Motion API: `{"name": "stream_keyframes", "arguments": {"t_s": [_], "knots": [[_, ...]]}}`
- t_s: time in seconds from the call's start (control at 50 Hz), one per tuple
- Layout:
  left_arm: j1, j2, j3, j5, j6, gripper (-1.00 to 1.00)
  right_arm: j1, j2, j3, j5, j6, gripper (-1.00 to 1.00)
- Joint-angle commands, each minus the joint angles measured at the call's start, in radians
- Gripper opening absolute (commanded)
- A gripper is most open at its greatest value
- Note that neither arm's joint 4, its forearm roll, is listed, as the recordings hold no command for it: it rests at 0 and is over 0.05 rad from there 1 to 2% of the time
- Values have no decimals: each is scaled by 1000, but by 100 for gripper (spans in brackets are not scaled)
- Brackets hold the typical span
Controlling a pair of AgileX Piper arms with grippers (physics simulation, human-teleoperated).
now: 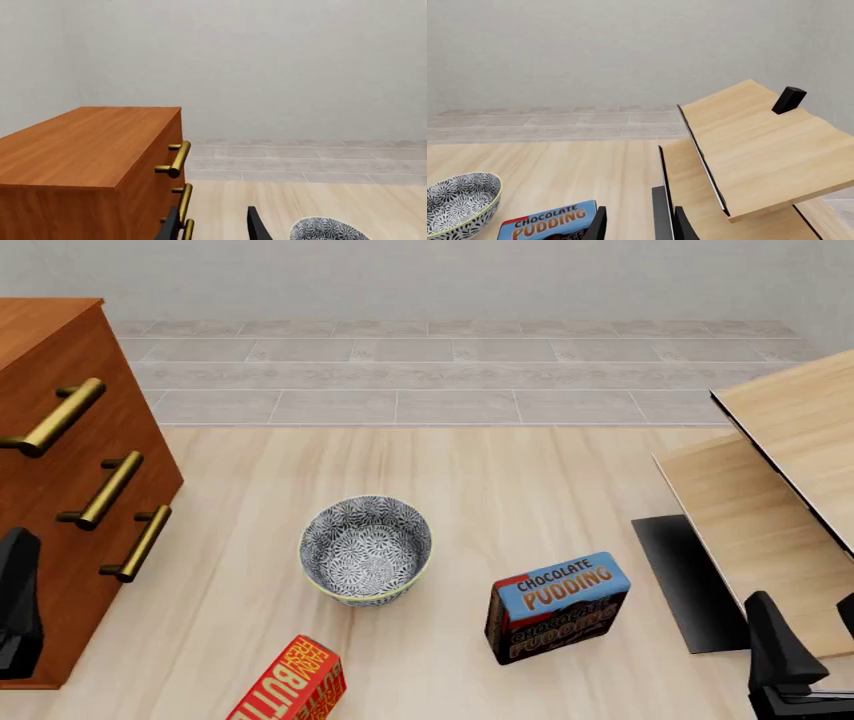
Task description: Close the top drawer of the cabinet and put the bowl on top of it.
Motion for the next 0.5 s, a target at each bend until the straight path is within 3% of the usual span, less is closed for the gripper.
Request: {"name": "stream_keyframes", "arguments": {"t_s": [0.02,0.5], "knots": [[-25,-99,21,57,-5,100,1,-1,-1,0,-3,100],[-39,-99,33,64,8,100,2,0,5,-6,-5,100]]}}
